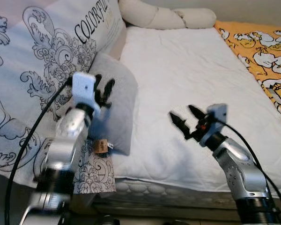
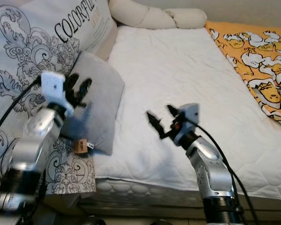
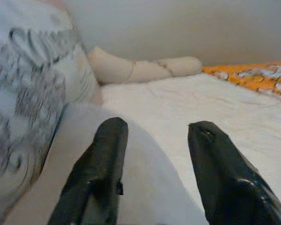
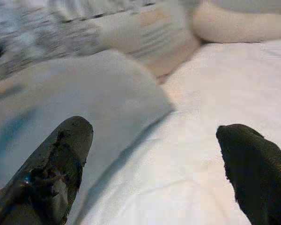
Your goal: Clean up the room
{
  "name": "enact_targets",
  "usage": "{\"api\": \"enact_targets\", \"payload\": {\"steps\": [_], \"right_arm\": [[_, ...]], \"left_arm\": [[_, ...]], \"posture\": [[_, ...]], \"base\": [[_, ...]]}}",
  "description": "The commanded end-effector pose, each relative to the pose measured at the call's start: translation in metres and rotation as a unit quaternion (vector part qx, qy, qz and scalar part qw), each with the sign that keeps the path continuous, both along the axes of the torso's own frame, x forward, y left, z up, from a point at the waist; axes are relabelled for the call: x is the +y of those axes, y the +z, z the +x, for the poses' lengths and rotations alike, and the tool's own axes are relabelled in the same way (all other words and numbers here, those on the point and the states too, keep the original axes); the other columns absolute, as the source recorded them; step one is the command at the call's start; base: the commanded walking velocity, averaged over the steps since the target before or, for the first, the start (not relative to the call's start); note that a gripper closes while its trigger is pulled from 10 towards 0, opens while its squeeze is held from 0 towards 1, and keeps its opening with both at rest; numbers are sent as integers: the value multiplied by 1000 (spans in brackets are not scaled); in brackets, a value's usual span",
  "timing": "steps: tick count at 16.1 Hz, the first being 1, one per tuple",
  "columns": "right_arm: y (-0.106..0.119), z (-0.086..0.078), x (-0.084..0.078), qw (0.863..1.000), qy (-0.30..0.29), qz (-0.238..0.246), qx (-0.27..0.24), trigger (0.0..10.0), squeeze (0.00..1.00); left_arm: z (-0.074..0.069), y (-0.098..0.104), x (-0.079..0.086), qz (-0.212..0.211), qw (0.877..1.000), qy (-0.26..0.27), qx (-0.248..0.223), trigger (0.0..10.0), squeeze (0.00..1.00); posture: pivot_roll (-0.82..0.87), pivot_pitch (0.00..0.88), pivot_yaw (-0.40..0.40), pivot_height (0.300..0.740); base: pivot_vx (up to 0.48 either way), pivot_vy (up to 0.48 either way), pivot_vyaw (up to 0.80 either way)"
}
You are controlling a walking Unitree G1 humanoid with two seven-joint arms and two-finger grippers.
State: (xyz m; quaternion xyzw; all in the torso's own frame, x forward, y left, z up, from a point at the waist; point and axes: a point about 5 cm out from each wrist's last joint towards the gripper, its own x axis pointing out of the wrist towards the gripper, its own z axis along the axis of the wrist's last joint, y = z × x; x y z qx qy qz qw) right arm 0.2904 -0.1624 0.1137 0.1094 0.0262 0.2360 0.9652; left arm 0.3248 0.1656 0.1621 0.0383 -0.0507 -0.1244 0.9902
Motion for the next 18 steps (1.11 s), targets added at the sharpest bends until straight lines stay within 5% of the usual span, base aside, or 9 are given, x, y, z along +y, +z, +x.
{"api": "enact_targets", "payload": {"steps": [1,2,7,18], "right_arm": [[-1,1,-5,999,-35,6,3,10000,1000],[-8,-1,-7,996,-93,0,8,10000,1000],[-16,-2,0,992,-123,-28,23,10000,1000],[-23,0,14,991,-130,-12,37,10000,1000]], "left_arm": [[-6,-4,2,9,1000,11,10,10000,1000],[-20,-18,7,39,998,22,36,10000,1000],[-39,-30,11,56,994,60,68,10000,1000],[-34,-26,24,92,988,94,83,10000,1000]], "posture": [[-34,0,-25,740],[-39,0,-25,740],[-5,0,-55,740],[1,0,-45,740]], "base": [[0,-371,0],[0,-375,0],[0,-371,0],[0,-373,0]]}}
